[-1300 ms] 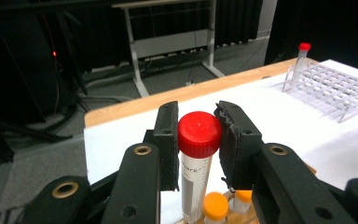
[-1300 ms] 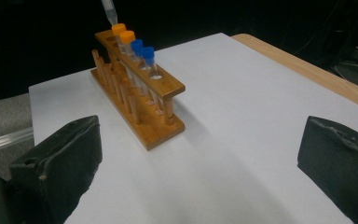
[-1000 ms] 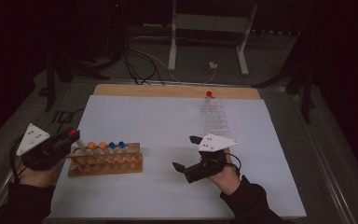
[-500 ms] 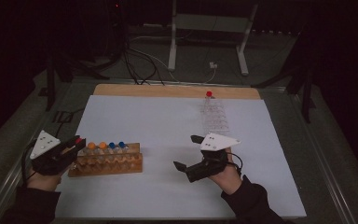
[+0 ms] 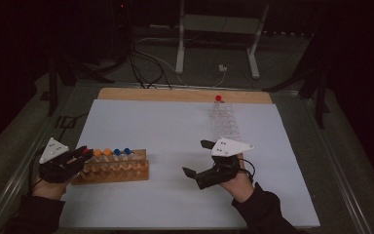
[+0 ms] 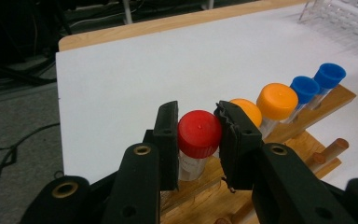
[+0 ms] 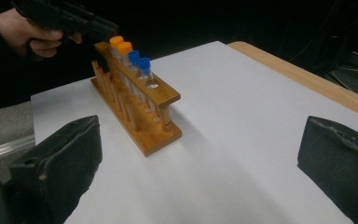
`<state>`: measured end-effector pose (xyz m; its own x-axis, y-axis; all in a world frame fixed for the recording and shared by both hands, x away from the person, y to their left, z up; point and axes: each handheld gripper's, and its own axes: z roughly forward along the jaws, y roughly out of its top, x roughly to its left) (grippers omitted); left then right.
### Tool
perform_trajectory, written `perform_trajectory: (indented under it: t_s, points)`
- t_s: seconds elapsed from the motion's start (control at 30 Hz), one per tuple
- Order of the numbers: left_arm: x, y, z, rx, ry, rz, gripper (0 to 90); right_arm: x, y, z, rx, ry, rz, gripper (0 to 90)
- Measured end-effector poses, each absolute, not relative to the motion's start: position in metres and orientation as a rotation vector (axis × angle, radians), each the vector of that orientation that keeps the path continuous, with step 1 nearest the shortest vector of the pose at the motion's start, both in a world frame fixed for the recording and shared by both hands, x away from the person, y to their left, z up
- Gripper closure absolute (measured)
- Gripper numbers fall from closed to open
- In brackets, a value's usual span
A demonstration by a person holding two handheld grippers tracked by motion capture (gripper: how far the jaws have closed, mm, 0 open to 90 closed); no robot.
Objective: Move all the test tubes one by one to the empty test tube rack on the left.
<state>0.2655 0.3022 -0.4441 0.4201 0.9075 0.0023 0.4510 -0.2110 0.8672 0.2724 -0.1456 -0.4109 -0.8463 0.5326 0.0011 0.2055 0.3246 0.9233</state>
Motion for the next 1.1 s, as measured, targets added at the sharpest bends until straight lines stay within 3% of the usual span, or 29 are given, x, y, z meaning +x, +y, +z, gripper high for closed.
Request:
perform_trajectory:
  t_s: [0.2, 0.27, 0.7, 1.1]
  points:
    - [0.264, 0.306, -0.443, 1.814, 1.145, 0.655, 69.8, 0.273, -0.147, -0.410, 0.662, 2.290, 1.531, 0.0]
    - [0.263, 0.306, -0.439, 1.797, 1.147, 0.657, 56.5, 0.273, -0.147, -0.409, 0.662, 2.287, 1.528, 0.0]
    - [0.245, 0.291, -0.409, 1.699, 0.978, 0.618, 4.4, 0.303, -0.175, -0.395, 0.750, 2.146, 1.490, 0.0]
    - [0.233, 0.261, -0.399, 1.709, 0.849, 0.635, 1.3, 0.387, -0.212, -0.409, 0.938, 2.041, 1.323, 2.0]
